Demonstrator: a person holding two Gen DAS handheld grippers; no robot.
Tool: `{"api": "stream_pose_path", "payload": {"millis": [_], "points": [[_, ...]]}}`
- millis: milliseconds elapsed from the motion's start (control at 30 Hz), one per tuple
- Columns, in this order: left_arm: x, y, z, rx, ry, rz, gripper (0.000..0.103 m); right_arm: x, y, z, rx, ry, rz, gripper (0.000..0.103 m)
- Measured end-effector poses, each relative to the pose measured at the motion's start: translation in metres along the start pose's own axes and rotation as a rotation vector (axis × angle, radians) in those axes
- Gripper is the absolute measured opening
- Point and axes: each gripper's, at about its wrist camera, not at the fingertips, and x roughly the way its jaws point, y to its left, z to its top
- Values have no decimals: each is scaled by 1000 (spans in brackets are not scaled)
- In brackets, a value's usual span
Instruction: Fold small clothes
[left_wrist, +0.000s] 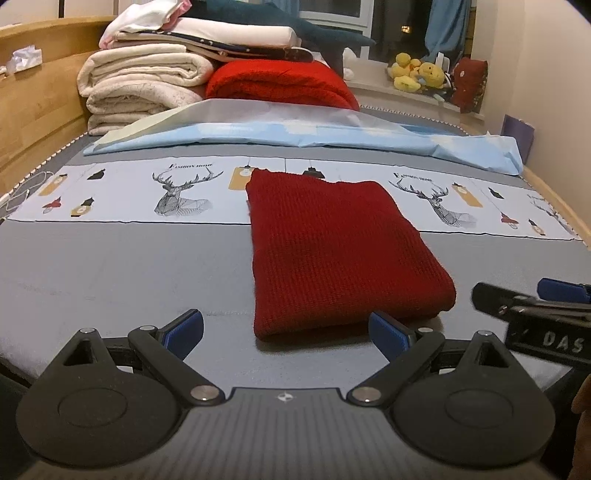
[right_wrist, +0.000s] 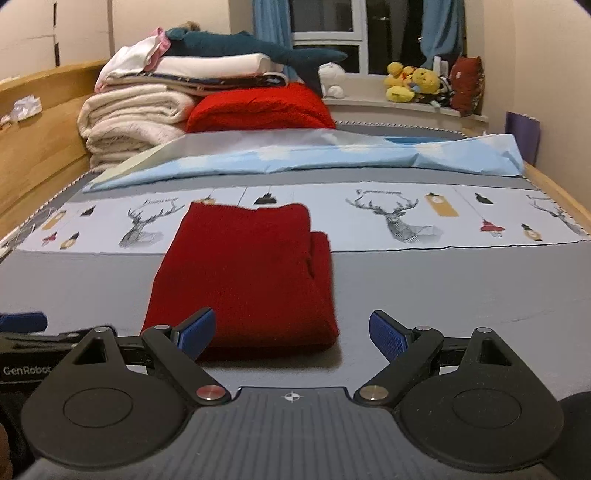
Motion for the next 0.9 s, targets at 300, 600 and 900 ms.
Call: {"api": "stream_pose_path", "payload": {"millis": [300,600,900], "points": [[2,-1,-1,7,-4,-3,98,2,9,1,-25,7,16,91],[3,-1,-1,1,-2,-4,98,2,9,1,-29,2,16,91],[6,1,0,-9,5,-5,98,3,10,1,-34,-1,14,91]]}}
